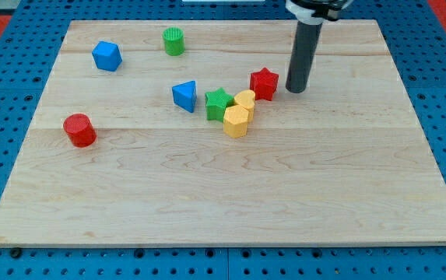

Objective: Push the red star to the top right of the green star

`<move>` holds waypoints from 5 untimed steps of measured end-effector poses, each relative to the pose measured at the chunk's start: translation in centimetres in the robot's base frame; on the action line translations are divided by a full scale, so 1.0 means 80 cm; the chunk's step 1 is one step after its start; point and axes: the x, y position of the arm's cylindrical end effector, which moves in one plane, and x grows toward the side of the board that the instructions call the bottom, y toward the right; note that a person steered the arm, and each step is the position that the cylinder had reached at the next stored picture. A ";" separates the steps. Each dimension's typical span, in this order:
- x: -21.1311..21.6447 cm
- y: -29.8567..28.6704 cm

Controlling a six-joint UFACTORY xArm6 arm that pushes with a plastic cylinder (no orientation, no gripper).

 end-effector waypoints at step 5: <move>-0.057 -0.058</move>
